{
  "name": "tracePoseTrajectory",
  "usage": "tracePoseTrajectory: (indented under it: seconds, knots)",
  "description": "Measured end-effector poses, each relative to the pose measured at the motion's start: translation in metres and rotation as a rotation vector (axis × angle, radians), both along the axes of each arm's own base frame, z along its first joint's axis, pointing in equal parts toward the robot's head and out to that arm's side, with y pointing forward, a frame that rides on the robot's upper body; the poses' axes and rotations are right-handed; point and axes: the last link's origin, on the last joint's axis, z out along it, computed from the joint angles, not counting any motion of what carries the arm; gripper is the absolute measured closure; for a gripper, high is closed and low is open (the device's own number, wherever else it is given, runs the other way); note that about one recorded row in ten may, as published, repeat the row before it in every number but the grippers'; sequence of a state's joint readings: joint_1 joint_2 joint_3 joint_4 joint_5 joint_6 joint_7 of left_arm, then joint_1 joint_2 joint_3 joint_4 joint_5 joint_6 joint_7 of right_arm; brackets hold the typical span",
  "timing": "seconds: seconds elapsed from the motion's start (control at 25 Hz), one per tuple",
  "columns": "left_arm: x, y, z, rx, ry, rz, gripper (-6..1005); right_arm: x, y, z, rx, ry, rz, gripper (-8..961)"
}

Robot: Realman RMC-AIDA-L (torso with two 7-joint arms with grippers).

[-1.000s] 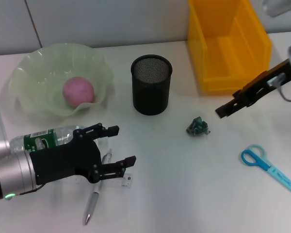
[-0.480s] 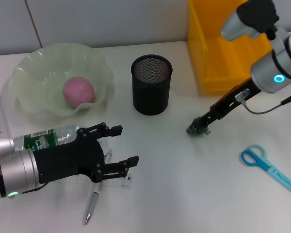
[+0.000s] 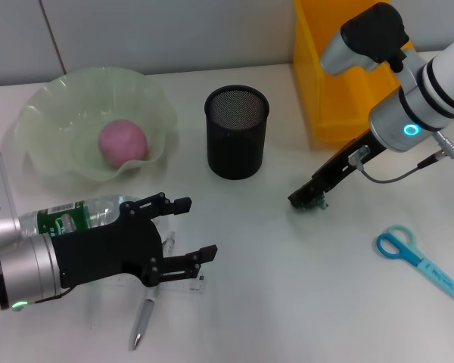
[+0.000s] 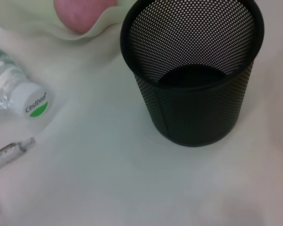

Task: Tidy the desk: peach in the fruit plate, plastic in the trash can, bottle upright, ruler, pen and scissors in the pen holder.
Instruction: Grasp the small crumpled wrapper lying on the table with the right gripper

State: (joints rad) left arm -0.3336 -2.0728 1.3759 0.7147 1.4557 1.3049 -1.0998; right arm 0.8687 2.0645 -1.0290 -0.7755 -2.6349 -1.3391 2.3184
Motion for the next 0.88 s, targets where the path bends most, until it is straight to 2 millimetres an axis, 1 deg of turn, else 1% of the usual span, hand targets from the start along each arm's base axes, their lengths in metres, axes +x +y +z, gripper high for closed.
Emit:
tracePoseTrajectory:
  seconds: [0.44, 0.68, 0.88]
  knots:
    - [-0.001, -0.001, 0.000, -0.004, 0.003, -0.001, 164, 0.002, 0.000, -0.010, -0.002, -0.056, 0.008, 137]
    - [-0.002, -0.002, 0.000, -0.007, 0.006, -0.001, 164, 0.001, 0.000, -0.019, -0.024, -0.078, 0.009, 232]
    - [-0.002, -0.001, 0.000, -0.007, 0.007, -0.002, 164, 0.000, 0.001, -0.020, -0.025, -0.082, 0.017, 311]
